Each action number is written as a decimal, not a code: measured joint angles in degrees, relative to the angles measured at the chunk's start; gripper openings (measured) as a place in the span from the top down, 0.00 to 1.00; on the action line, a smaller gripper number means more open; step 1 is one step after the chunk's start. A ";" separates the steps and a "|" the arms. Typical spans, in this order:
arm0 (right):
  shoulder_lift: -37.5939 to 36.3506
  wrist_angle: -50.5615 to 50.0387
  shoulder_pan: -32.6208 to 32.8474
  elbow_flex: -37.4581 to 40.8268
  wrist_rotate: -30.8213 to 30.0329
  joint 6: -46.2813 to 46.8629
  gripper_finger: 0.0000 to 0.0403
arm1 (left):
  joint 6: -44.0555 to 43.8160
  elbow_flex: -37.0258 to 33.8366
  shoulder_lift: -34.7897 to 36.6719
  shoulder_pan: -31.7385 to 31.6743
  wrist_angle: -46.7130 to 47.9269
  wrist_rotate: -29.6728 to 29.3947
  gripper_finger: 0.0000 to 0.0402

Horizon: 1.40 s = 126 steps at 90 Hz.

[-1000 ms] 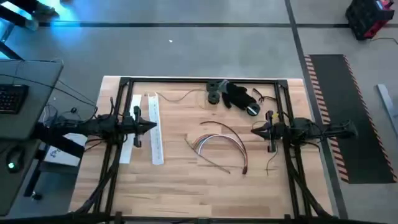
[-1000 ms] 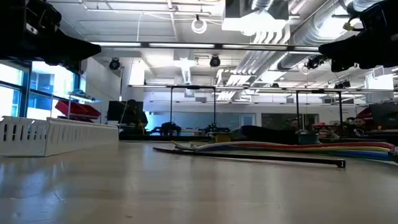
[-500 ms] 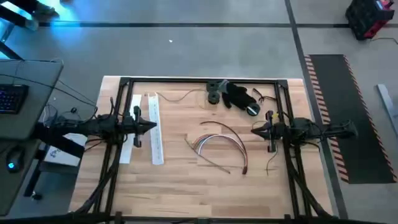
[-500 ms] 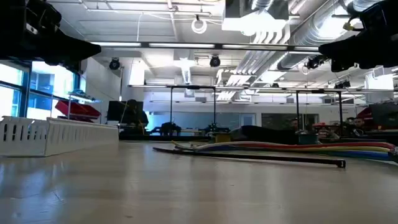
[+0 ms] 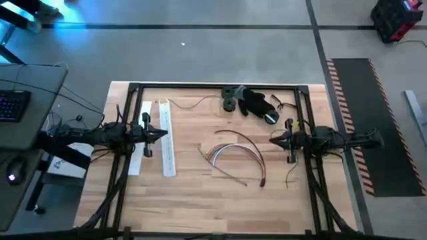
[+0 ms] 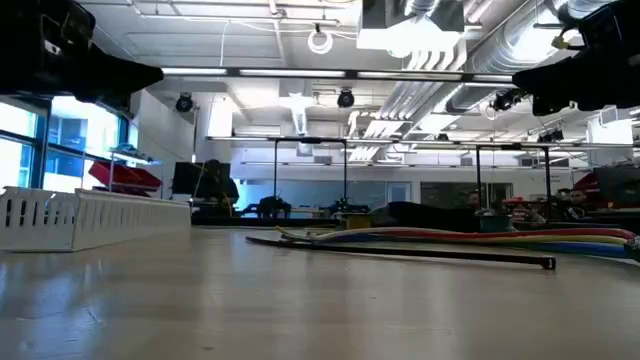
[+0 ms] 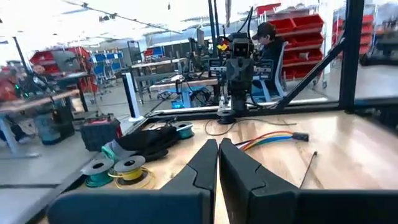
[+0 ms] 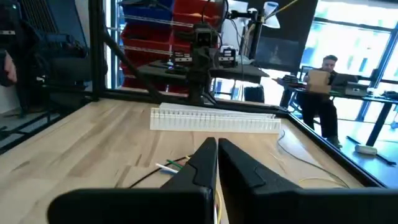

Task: Ziptie cables
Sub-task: Wrap the cables together using a black zip tie

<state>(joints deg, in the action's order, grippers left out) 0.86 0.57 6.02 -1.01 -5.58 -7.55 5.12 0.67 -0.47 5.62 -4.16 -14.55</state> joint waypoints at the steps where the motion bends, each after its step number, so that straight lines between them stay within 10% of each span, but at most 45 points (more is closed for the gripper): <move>1: -0.01 -0.01 0.00 -0.01 0.00 0.00 1.00 | -0.75 0.00 0.00 0.01 0.01 0.01 1.00; 21: 0.00 2.14 -0.04 0.03 -1.33 0.45 1.00 | -14.57 0.00 0.00 0.03 -0.04 0.48 1.00; 55: 0.00 17.00 -0.04 0.01 -10.32 47.56 1.00 | -25.47 0.00 0.00 0.03 -0.02 0.29 1.00; 96: 4.99 11.22 -0.42 -0.10 -13.60 59.29 0.99 | -21.96 0.02 0.00 0.03 0.07 0.27 1.00; 126: 24.79 3.77 -0.37 -13.88 -11.74 61.27 0.76 | -21.95 0.02 0.00 0.03 0.07 0.40 1.00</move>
<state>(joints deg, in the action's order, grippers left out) 25.65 4.34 5.65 -14.89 -17.32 53.71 -16.84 0.69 -0.47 5.65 -4.10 -14.15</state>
